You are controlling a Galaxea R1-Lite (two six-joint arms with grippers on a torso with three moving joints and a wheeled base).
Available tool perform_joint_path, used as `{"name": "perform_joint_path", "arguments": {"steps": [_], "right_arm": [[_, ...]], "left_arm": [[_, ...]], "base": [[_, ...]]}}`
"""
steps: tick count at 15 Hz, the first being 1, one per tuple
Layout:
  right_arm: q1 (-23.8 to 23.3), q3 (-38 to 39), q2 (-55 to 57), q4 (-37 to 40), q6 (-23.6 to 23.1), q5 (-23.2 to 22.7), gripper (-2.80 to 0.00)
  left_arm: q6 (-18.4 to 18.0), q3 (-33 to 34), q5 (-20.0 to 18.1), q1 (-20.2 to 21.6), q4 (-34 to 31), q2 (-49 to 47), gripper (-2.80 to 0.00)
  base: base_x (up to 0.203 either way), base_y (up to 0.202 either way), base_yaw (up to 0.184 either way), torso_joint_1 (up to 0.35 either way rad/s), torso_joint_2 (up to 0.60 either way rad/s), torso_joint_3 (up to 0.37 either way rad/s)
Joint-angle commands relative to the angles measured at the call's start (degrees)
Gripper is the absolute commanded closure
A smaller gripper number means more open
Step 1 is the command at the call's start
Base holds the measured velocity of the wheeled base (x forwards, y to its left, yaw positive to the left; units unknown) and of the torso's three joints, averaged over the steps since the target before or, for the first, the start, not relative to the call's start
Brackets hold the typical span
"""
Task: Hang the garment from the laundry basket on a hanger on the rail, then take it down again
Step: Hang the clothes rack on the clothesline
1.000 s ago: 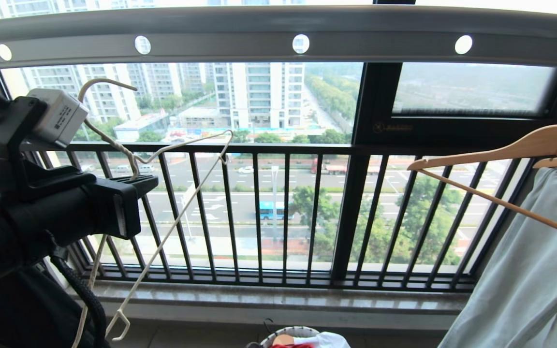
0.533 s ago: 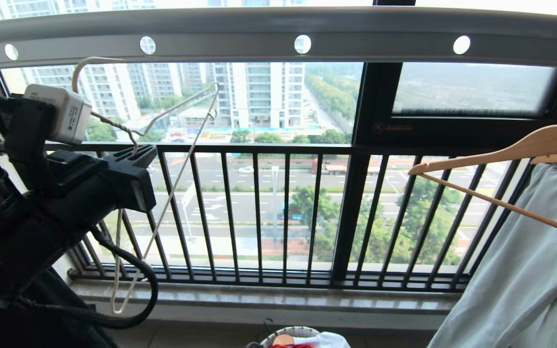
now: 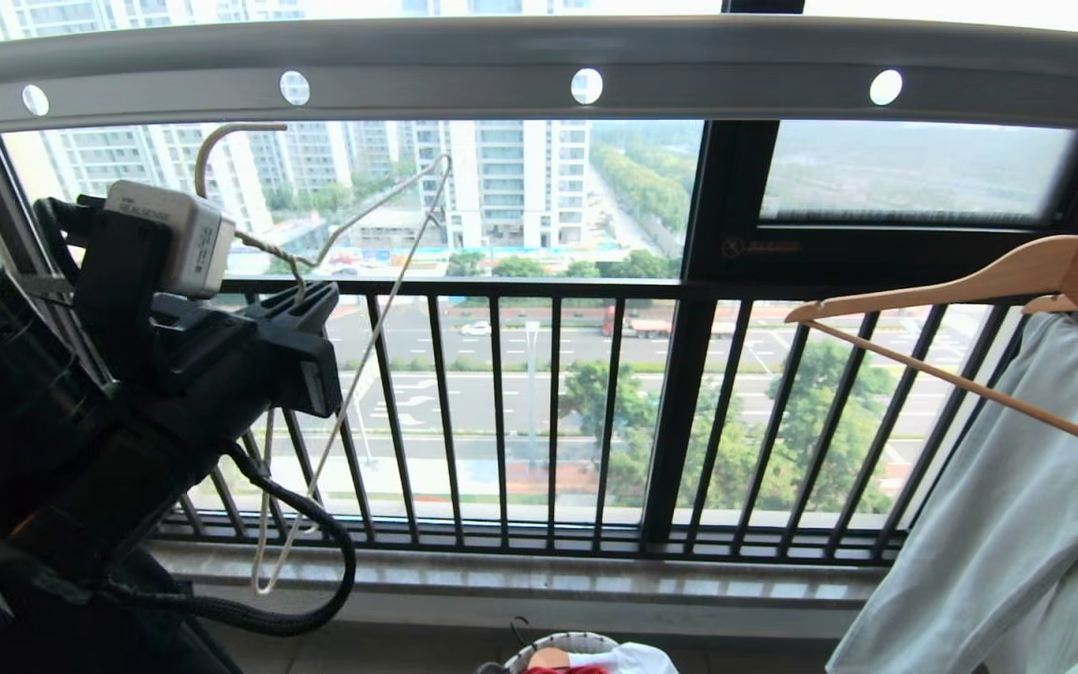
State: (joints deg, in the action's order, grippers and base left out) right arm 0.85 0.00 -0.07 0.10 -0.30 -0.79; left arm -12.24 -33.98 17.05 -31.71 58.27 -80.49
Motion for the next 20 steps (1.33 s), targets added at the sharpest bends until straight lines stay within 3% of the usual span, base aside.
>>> {"name": "perform_joint_path", "arguments": {"steps": [1, 4, 9, 12, 20], "right_arm": [[0.03, 0.00, 0.16, -0.01, -0.05, -0.06, 0.00], [0.03, 0.00, 0.16, -0.01, -0.03, -0.02, 0.00], [0.03, 0.00, 0.16, -0.01, -0.05, 0.00, 0.00], [0.03, 0.00, 0.16, -0.01, -0.05, 0.00, 0.00], [0.03, 0.00, 0.16, -0.01, -0.05, 0.00, 0.00]], "left_arm": [[-0.47, -2.51, 2.37, -3.60, 0.36, -3.28, 0.00], [-3.31, -5.94, 4.87, -8.57, 0.35, -6.14, 0.00], [-2.25, -10.02, 4.91, -14.14, 2.22, -13.56, 0.00], [-3.21, -14.27, 4.81, -14.74, 8.84, -19.09, 0.00], [-5.18, -24.82, 4.67, -15.49, 9.28, -25.63, 0.00]], "base": [[0.000, 0.000, 0.000, 0.000, 0.00, 0.000], [0.000, 0.000, 0.000, 0.000, 0.00, 0.000], [0.000, 0.000, 0.000, 0.000, 0.00, 0.000], [0.000, 0.000, 0.000, 0.000, 0.00, 0.000], [0.000, 0.000, 0.000, 0.000, 0.00, 0.000]]}}
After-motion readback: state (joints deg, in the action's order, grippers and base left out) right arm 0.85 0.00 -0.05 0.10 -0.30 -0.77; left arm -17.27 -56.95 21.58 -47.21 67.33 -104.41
